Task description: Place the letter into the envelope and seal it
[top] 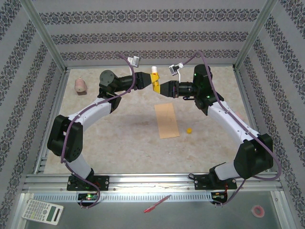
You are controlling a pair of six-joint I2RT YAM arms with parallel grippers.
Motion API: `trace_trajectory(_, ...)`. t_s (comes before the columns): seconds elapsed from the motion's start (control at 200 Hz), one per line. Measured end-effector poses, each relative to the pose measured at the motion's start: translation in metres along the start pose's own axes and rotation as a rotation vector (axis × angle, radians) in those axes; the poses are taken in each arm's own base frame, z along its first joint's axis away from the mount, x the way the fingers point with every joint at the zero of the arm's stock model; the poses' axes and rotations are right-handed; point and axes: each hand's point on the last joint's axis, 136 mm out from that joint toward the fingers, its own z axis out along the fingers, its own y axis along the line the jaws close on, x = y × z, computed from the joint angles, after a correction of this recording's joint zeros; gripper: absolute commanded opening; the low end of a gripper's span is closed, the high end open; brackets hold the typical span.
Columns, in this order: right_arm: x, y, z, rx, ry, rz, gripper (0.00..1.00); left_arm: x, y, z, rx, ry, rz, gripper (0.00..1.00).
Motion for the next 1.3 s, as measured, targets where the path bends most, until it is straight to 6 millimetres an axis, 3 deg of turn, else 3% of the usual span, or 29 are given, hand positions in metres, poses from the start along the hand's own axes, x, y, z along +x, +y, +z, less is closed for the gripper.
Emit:
trace_trajectory(0.34, -0.002, -0.004, 0.003, 0.040, -0.026, -0.001, 0.19, -0.003, 0.009, -0.001, -0.042, -0.029, -0.018, 0.00)
trace_trajectory(0.7, -0.003, -0.018, 0.034, 0.360, -0.083, -0.112, 0.14, -0.008, 0.026, -0.024, -0.285, -0.056, 0.001, 0.00)
trace_trajectory(0.889, -0.001, -0.036, 0.050, 0.583, -0.106, -0.208, 0.13, -0.008, 0.044, -0.041, -0.481, -0.085, 0.002, 0.00)
trace_trajectory(1.299, 0.028, -0.082, 0.073, 0.967, -0.047, -0.391, 0.12, 0.020, 0.091, -0.071, -0.818, -0.091, -0.080, 0.00)
